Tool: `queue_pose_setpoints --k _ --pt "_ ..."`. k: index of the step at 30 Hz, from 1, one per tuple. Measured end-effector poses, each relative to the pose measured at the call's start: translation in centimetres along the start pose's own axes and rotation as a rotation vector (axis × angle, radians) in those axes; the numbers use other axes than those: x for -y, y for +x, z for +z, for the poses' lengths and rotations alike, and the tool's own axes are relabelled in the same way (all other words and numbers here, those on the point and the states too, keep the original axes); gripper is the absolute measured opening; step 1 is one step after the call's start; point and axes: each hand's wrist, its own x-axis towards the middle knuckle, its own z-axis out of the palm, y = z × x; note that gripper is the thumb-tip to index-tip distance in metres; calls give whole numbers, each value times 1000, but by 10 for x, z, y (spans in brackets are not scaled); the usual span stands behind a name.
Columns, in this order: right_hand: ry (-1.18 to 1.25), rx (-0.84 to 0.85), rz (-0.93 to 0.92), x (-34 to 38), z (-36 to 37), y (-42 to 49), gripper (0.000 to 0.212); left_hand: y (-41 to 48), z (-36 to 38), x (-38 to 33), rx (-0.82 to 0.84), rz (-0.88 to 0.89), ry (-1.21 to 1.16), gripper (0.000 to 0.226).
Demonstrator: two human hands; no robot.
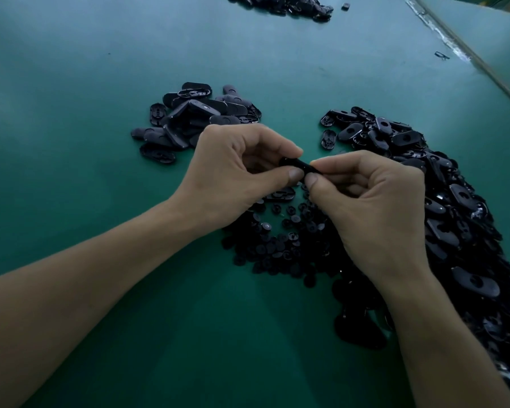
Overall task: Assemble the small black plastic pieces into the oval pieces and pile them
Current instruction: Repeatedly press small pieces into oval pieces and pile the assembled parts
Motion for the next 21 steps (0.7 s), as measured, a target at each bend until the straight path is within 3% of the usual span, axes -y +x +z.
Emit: queue_pose_setpoints --k 6,13,17,21 --pt "27 43 -4 1 -4 0 23 0 1 0 -3 -21 -38 27" --pt "-265 -176 -183 2 5 -5 14 -2 4 -1 -37 11 -6 24" --pt "-301 -192 -171 3 8 -7 3 -3 6 -3 -64 67 65 23" --pt "-243 -188 -98 8 14 -8 7 -5 9 -3 -107 106 133 21"
